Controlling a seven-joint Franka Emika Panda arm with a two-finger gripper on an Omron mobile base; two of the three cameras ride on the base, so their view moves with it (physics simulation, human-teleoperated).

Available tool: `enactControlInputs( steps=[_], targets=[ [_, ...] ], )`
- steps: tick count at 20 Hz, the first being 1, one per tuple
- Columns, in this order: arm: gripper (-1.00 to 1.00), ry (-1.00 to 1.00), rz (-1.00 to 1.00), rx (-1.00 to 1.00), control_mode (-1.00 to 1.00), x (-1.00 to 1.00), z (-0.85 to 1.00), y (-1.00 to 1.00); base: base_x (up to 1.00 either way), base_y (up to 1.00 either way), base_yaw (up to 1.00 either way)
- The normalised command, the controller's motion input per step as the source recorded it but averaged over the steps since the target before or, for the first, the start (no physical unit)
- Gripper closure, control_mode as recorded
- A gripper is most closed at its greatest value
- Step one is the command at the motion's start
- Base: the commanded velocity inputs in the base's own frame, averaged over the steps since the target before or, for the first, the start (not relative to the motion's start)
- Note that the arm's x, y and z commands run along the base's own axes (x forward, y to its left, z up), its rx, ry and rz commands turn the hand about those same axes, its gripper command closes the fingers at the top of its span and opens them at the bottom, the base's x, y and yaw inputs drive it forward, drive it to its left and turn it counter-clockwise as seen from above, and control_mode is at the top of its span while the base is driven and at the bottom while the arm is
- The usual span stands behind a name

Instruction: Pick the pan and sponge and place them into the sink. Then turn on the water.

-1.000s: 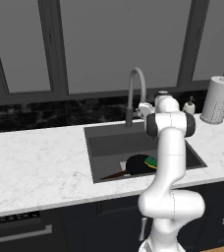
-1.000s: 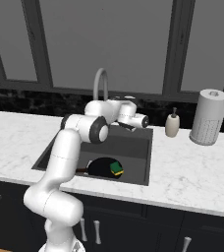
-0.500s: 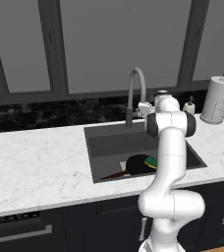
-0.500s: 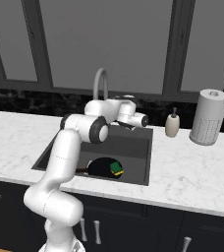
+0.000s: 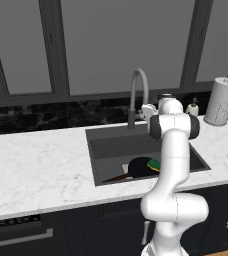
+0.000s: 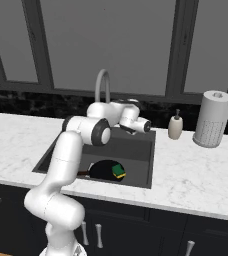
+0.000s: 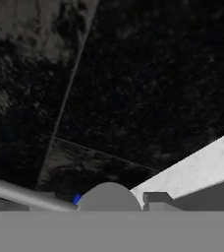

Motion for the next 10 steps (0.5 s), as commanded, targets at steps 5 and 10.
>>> enactControlInputs(
  steps=[5, 10],
  targets=[
    [1.0, 0.26, -0.14, 0.32, -1.0, 0.0, -0.01, -0.23, 0.0, 0.0, 0.0],
    [1.0, 0.28, -0.21, 0.32, -1.0, 0.0, -0.04, -0.3, 0.0, 0.0, 0.0]
  ],
)
